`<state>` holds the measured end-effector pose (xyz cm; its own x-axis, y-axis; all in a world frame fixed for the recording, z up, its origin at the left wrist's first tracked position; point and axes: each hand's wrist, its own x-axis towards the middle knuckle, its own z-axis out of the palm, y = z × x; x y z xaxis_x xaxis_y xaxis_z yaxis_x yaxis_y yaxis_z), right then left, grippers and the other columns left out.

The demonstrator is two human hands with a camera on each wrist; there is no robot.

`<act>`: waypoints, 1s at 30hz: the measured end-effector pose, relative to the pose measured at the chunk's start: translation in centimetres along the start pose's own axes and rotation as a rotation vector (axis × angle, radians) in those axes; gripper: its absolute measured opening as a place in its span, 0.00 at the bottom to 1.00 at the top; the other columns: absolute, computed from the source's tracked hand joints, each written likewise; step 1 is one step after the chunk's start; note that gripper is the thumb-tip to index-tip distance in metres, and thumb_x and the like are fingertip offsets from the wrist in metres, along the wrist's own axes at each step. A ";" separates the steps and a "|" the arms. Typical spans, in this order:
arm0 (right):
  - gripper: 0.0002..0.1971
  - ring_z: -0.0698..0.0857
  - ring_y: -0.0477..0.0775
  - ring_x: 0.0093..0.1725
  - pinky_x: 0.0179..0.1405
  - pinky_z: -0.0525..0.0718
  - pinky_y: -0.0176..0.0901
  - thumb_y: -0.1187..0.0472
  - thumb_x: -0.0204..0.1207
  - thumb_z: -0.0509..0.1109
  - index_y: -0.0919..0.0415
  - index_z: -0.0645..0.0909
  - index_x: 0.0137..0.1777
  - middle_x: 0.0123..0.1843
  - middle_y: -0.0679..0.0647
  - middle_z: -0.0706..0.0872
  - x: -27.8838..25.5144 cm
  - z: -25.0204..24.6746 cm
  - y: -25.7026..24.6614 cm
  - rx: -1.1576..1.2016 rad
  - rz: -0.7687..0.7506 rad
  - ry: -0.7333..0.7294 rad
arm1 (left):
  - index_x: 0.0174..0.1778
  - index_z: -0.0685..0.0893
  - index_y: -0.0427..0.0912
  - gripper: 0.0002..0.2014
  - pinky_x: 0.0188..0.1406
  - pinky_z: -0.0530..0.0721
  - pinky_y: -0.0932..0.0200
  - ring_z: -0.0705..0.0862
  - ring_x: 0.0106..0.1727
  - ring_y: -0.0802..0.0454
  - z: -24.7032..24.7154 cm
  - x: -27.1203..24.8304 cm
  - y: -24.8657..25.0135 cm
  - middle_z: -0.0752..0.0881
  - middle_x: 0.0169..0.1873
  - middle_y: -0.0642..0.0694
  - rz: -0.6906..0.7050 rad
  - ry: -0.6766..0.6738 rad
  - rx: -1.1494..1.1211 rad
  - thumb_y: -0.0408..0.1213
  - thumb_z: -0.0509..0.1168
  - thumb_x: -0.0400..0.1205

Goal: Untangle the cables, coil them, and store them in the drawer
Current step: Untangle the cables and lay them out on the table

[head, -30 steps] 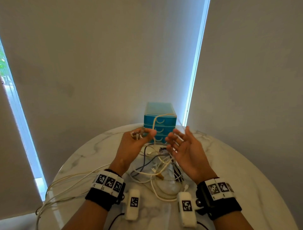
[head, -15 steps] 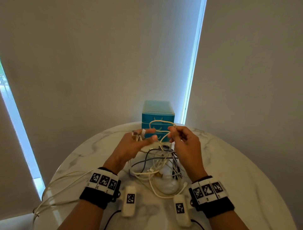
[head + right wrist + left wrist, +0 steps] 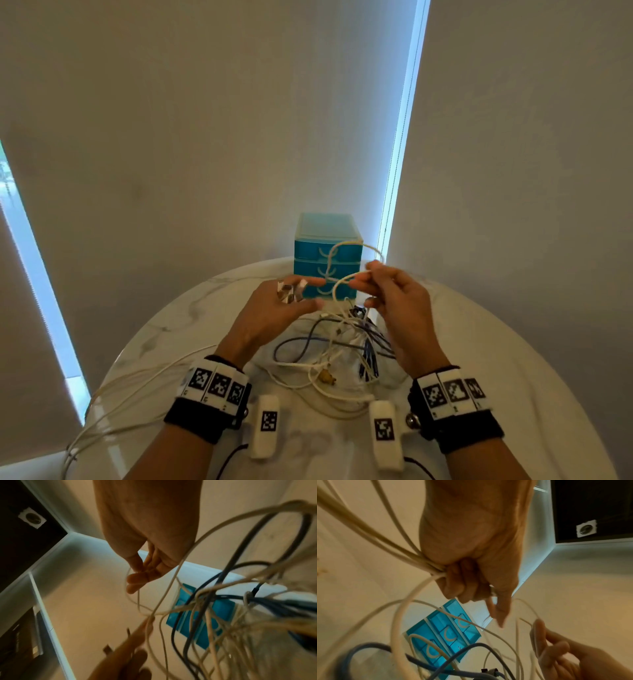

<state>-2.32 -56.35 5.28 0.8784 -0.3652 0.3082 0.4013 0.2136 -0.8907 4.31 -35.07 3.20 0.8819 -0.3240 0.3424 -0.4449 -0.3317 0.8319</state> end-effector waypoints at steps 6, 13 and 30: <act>0.15 0.96 0.56 0.52 0.42 0.90 0.38 0.53 0.91 0.69 0.67 0.89 0.59 0.51 0.62 0.96 -0.7 1.3 -0.1 0.016 -0.038 -0.036 | 0.59 0.96 0.56 0.08 0.49 0.83 0.78 0.92 0.52 0.70 1.3 -0.7 1.6 0.95 0.49 0.66 0.061 -0.204 -0.051 0.43 0.77 0.85; 0.15 0.95 0.55 0.47 0.42 0.91 0.43 0.52 0.88 0.74 0.62 0.85 0.65 0.51 0.59 0.96 -0.2 0.6 1.0 -0.013 0.116 -0.077 | 0.43 0.96 0.47 0.06 0.37 0.78 0.71 0.85 0.32 0.70 1.1 -0.8 2.1 0.90 0.29 0.61 0.042 0.000 -0.225 0.44 0.78 0.84; 0.06 0.93 0.47 0.41 0.41 0.93 0.42 0.54 0.89 0.73 0.53 0.89 0.53 0.41 0.50 0.93 -1.3 1.6 1.9 -0.481 -0.319 0.012 | 0.51 0.97 0.50 0.22 0.23 0.67 0.60 0.68 0.22 0.57 0.1 0.2 0.5 0.72 0.20 0.55 -0.133 0.184 -0.313 0.66 0.73 0.82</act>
<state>-2.24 -54.01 3.75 0.7291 -0.3544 0.5855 0.4806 -0.3439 -0.8067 4.27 -35.36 3.62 0.9546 -0.1225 0.2716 -0.2808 -0.0647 0.9576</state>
